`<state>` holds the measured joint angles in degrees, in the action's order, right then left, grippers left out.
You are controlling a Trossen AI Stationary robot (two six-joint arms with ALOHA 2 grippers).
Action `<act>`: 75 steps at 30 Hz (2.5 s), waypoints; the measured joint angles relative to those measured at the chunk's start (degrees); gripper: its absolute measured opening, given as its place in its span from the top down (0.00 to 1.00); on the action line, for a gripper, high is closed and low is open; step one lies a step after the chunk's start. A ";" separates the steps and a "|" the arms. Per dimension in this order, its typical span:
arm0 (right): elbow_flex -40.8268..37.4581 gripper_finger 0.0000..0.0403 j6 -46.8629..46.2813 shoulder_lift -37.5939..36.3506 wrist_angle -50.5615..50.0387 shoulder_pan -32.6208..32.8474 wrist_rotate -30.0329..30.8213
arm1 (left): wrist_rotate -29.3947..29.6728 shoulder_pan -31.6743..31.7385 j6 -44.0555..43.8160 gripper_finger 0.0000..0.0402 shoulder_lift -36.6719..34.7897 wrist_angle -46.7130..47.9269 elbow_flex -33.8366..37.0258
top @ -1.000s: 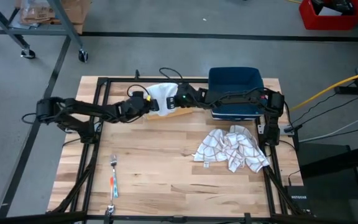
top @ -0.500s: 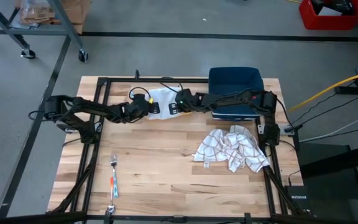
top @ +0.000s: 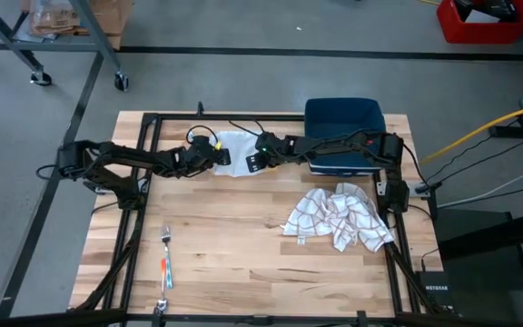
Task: Fold towel
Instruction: Stack the left folded white towel on top of the yellow towel, then fold the white patterned towel
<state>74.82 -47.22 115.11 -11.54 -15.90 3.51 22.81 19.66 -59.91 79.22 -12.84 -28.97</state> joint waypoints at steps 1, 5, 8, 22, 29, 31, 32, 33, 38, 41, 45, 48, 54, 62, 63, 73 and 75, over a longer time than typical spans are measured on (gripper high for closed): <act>0.60 0.60 0.31 0.00 -0.87 0.00 -0.78 | -0.23 0.00 0.48 0.69 -1.08 0.08 0.02; 4.31 0.60 4.88 -0.07 -6.96 0.13 -1.48 | -0.23 0.12 5.98 0.71 -6.50 0.40 0.02; 8.30 0.60 7.64 -0.07 -15.06 0.13 1.20 | -0.25 0.57 10.87 0.73 -10.45 0.50 0.02; 21.06 0.59 10.71 -0.23 -24.03 1.43 8.04 | -0.33 0.50 18.34 0.79 -16.82 0.03 0.02; 21.08 0.59 13.15 2.35 -15.61 1.62 12.09 | -0.16 1.25 18.28 0.83 -12.67 0.18 0.02; 21.04 0.59 13.09 3.95 -15.62 1.54 11.54 | -0.18 1.25 18.09 0.84 -10.29 0.22 0.02; 21.04 0.59 13.06 4.68 -15.70 1.54 11.15 | -0.18 1.27 18.09 0.85 -9.00 0.22 0.02; 21.04 0.59 13.05 5.36 -15.72 1.62 10.80 | -0.16 1.29 18.06 0.85 -7.71 0.27 0.02; 21.04 0.59 13.07 8.83 -16.38 1.66 9.39 | 0.04 1.96 17.94 0.88 -0.98 0.24 0.02; 21.04 0.59 13.07 10.05 -16.86 1.64 9.38 | 0.04 2.59 17.91 0.89 2.66 0.04 0.02; 21.06 0.59 13.09 10.47 -17.77 1.64 9.42 | 0.04 2.78 16.30 0.91 5.57 -0.32 -0.09; 21.08 0.59 13.23 10.29 -18.09 1.65 9.77 | -0.01 2.78 14.60 0.92 5.66 -0.35 -0.09; 20.99 0.59 14.16 7.41 -19.05 1.64 10.09 | -2.14 2.58 14.28 0.96 -0.64 -0.17 0.02; 20.99 0.59 20.08 -2.16 -19.48 1.76 8.70 | -3.44 -0.20 23.75 1.00 -18.05 -4.50 0.04; 20.99 0.59 21.42 -3.55 -20.14 2.07 7.74 | -4.58 -0.74 24.39 0.99 -20.16 -4.08 0.04; 20.99 0.59 37.03 -16.66 -41.91 11.98 5.35 | -26.10 -7.40 27.02 0.99 -32.75 1.98 0.02; 20.99 0.59 36.47 -18.27 -47.12 14.93 5.08 | -28.82 -9.43 27.01 0.99 -33.08 2.91 0.02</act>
<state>95.81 -10.76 96.84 -58.66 -0.97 8.59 -6.01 10.23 -32.91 46.14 -9.94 -28.95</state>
